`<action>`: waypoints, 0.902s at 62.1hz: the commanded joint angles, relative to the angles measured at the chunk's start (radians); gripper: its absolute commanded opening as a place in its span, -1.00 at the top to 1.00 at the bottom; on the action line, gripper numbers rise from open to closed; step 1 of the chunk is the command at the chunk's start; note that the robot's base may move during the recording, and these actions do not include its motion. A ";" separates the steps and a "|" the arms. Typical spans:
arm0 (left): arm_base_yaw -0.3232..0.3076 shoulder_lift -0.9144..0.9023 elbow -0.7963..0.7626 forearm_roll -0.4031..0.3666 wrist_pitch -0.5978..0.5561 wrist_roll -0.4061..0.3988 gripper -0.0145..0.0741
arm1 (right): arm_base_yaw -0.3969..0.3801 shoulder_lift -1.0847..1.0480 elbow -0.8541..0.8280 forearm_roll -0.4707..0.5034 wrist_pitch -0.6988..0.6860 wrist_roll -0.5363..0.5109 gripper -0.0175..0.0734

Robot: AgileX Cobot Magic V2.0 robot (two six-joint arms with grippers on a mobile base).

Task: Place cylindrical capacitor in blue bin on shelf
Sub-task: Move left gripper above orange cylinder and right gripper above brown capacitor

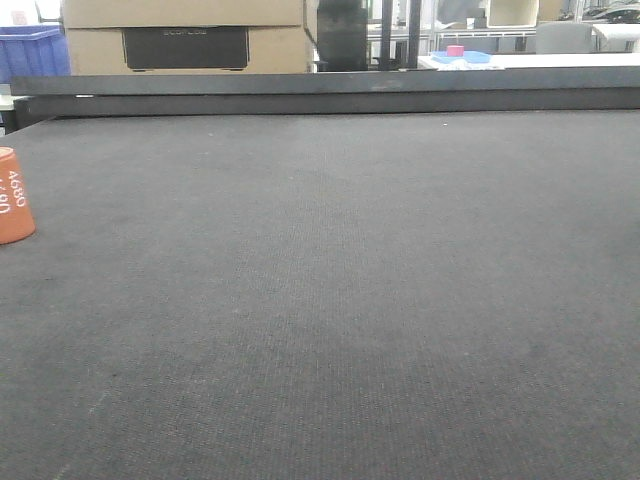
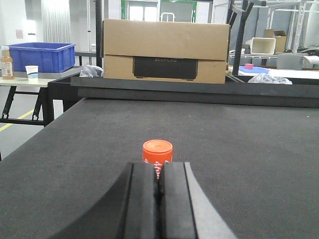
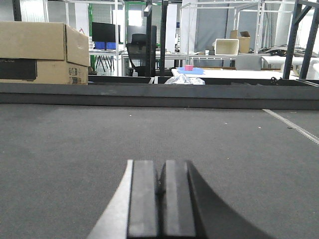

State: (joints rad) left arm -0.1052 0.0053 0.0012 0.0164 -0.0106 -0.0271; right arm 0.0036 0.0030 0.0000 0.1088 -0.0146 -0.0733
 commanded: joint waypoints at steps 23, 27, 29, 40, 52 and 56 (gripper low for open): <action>0.003 -0.005 -0.001 -0.005 -0.017 -0.005 0.92 | -0.002 -0.003 0.000 0.002 -0.021 -0.006 0.97; 0.003 -0.005 -0.001 -0.005 -0.017 -0.005 0.92 | -0.002 -0.003 0.000 0.002 -0.021 -0.006 0.97; 0.003 -0.005 -0.001 -0.005 -0.017 -0.005 0.92 | -0.002 -0.003 0.000 0.002 -0.021 -0.006 0.97; 0.003 -0.005 -0.001 -0.005 -0.019 -0.005 0.92 | -0.002 -0.003 0.000 0.002 -0.028 -0.006 0.97; 0.003 -0.005 -0.005 -0.005 0.011 -0.005 0.92 | -0.002 -0.003 0.000 0.012 -0.123 -0.006 0.97; 0.003 -0.005 -0.062 -0.016 0.085 -0.005 0.92 | -0.002 -0.003 -0.038 0.053 -0.024 -0.006 0.97</action>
State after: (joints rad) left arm -0.1052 0.0053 -0.0121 0.0137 0.0304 -0.0271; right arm 0.0036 0.0030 -0.0047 0.1228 -0.0825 -0.0733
